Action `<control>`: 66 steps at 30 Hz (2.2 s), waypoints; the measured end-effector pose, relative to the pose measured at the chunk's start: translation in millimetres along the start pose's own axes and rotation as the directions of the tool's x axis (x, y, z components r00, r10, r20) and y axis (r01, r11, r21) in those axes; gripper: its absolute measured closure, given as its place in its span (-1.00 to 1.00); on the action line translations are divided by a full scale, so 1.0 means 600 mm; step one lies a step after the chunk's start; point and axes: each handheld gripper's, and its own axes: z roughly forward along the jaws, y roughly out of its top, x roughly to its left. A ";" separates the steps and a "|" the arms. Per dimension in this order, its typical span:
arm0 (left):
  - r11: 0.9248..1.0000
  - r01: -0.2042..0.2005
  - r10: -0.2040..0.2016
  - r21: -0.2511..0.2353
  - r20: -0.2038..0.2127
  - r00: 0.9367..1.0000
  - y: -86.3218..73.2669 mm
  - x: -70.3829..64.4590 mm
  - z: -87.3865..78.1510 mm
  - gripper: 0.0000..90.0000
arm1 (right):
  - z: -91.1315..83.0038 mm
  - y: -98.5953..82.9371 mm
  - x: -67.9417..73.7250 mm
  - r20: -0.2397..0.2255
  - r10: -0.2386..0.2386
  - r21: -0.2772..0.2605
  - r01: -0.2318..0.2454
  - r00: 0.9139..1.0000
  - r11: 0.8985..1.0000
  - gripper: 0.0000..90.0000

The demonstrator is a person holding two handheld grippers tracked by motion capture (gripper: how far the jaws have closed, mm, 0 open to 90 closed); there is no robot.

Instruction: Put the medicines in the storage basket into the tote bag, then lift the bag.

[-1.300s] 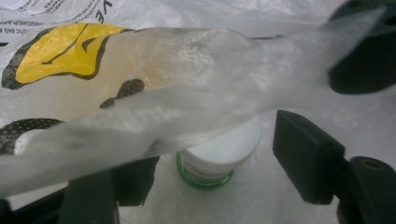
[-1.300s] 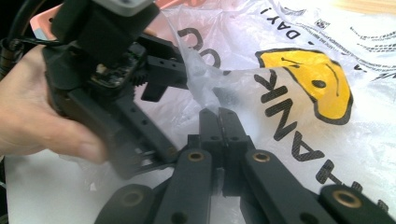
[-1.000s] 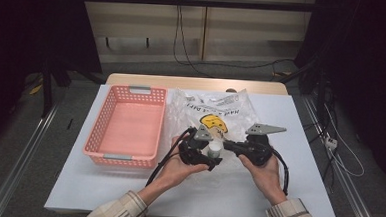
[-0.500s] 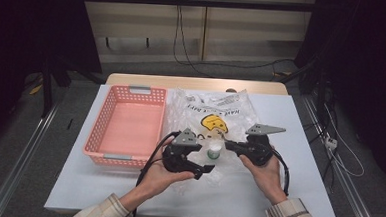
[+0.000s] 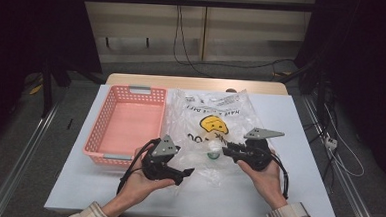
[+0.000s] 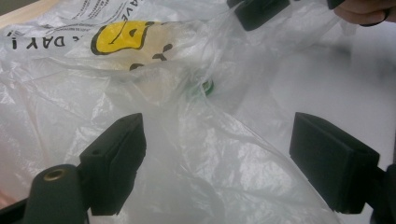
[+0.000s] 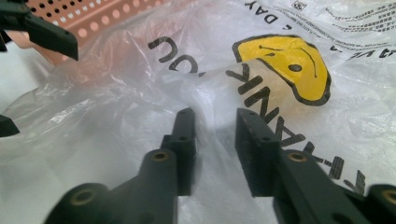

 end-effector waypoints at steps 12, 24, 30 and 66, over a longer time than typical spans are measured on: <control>0.999 0.033 -0.033 -0.024 -0.029 0.999 -0.033 0.009 -0.037 -0.69 | -0.081 -0.018 -0.005 0.058 0.063 -0.083 -0.058 0.996 0.995 0.02; 0.997 0.019 -0.022 -0.068 -0.032 0.999 -0.053 0.002 -0.072 -0.71 | -0.139 -0.065 -0.013 0.174 0.071 -0.146 -0.046 0.982 0.988 -0.39; 0.997 0.036 -0.038 -0.069 -0.035 0.999 -0.065 0.002 -0.083 -0.74 | -0.153 -0.082 -0.014 0.207 0.094 -0.158 -0.061 0.974 0.986 -0.47; 0.988 -0.092 0.095 0.124 -0.020 0.995 -0.119 -0.033 -0.057 -0.37 | -0.159 -0.176 -0.017 0.202 0.017 0.135 -0.045 0.979 0.990 0.40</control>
